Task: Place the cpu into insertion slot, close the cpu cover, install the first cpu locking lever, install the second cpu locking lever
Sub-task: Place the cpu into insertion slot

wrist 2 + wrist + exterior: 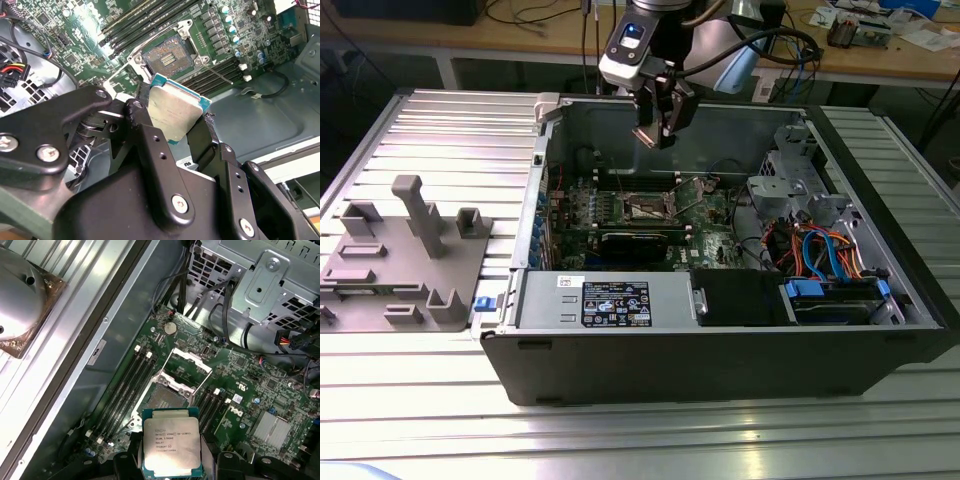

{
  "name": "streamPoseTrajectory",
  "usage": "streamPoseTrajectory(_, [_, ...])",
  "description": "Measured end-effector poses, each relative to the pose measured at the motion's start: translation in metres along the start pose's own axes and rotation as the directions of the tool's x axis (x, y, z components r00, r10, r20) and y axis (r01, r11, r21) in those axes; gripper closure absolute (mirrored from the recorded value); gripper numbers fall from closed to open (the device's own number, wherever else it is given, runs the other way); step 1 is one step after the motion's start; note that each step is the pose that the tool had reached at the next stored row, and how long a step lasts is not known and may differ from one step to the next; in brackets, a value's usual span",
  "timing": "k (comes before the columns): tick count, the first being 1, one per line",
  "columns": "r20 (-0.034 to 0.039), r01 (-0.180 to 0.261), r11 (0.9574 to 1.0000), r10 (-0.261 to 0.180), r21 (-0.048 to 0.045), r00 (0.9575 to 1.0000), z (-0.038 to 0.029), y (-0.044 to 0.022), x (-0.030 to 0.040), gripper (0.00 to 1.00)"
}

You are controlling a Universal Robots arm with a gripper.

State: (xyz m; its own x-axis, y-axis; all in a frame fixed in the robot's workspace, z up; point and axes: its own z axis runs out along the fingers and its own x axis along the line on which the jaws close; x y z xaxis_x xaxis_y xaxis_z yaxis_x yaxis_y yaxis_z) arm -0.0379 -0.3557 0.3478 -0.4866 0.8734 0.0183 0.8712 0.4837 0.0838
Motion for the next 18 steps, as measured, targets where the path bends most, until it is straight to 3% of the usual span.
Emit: streamPoseTrajectory(18, [0.0039, -0.046, 0.9989, 0.046, -0.0009, 0.9989, 0.0002, 0.0000, 0.0000, 0.45])
